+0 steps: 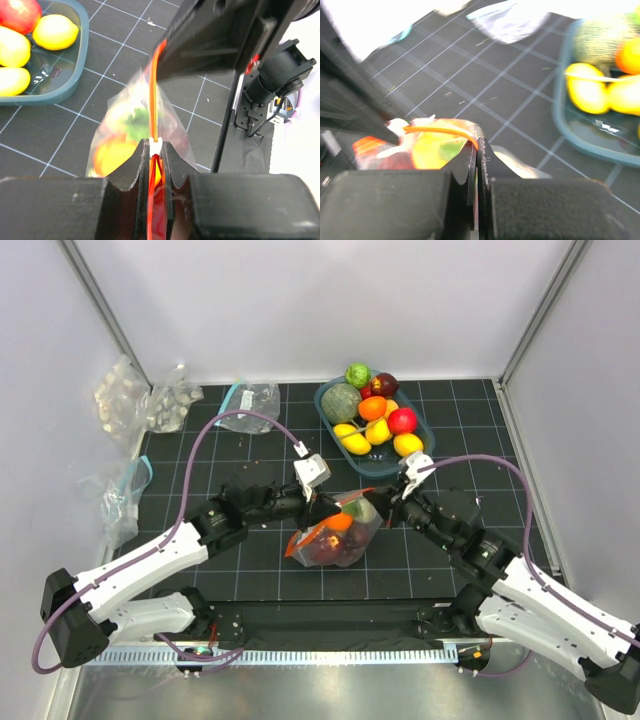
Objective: Place the food in the zip-top bag and seal the zipper
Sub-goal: Zip the zipper food storage bag at the center of the board.
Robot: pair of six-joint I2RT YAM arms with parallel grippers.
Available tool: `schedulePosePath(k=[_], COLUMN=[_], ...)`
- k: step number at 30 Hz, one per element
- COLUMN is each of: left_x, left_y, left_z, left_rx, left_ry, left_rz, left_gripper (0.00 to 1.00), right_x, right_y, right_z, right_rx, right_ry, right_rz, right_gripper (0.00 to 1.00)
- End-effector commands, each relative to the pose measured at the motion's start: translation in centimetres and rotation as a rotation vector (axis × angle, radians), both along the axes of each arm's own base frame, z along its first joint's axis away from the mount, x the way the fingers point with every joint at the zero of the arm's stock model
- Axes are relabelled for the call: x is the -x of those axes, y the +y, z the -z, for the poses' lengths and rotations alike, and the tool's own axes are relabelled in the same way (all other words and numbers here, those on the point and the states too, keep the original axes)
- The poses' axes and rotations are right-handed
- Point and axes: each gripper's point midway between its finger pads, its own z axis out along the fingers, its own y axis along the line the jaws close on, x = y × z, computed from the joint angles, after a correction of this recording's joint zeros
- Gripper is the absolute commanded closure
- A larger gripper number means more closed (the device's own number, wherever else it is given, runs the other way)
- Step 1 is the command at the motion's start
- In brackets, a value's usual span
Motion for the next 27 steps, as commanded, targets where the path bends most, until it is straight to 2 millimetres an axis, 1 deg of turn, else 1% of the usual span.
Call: schedulePosePath(k=[1, 3, 4, 6, 7, 10, 11, 13, 14, 16, 17, 19, 22, 25, 27], left_x=[0.0, 0.0, 0.0, 0.0, 0.0, -0.2, -0.3, -0.8, -0.9, -1.2, -1.4, -1.5, -1.8, -2.5, -3.3], left_y=[0.2, 0.2, 0.2, 0.1, 0.1, 0.2, 0.3, 0.5, 0.5, 0.5, 0.4, 0.3, 0.4, 1.1, 1.9], left_z=[-1.1, -1.0, -1.0, -0.9, -0.9, -0.8, -0.7, -0.5, -0.4, 0.3, 0.5, 0.7, 0.7, 1.0, 1.1], left_rx=[0.005, 0.002, 0.002, -0.001, -0.001, -0.008, -0.01, -0.024, -0.029, -0.052, -0.064, -0.075, -0.083, -0.105, -0.123], left_ry=[-0.014, -0.01, -0.011, -0.008, -0.008, -0.006, -0.005, -0.004, -0.003, 0.01, 0.017, 0.025, 0.025, 0.019, 0.01], left_rz=[0.001, 0.001, 0.003, 0.003, 0.004, -0.011, -0.018, -0.045, -0.052, -0.065, -0.069, -0.072, -0.088, -0.143, -0.205], left_gripper=[1.0, 1.0, 1.0, 1.0, 1.0, 1.0, 1.0, 1.0, 1.0, 1.0, 1.0, 1.0, 1.0, 1.0, 1.0], right_x=[-3.3, -3.5, -3.8, -3.9, -4.0, -3.8, -3.7, -3.5, -3.3, -3.1, -2.9, -2.7, -2.5, -2.4, -2.3], right_y=[-5.5, -7.1, -8.7, -10.5, -11.8, -13.5, -14.7, -15.7, -16.6, -17.3, -18.0, -18.5, -19.2, -19.6, -19.6], right_z=[-4.3, -4.0, -4.1, -3.6, -3.8, -3.7, -3.6, -3.8, -3.8, -3.9, -4.0, -3.9, -4.0, -3.9, -3.9], right_rx=[-0.137, -0.144, -0.157, -0.163, -0.173, -0.188, -0.204, -0.222, -0.241, -0.262, -0.28, -0.288, -0.309, -0.318, -0.337], right_ry=[-0.104, -0.102, -0.105, -0.093, -0.095, -0.091, -0.092, -0.093, -0.098, -0.102, -0.107, -0.11, -0.113, -0.115, -0.114], right_rz=[0.343, 0.421, 0.505, 0.603, 0.67, 0.753, 0.816, 0.864, 0.905, 0.933, 0.966, 0.991, 1.024, 1.042, 1.044], right_gripper=[0.99, 0.99, 0.99, 0.99, 0.99, 0.99, 0.99, 0.99, 0.99, 0.99, 0.99, 0.99, 0.99, 0.99, 0.99])
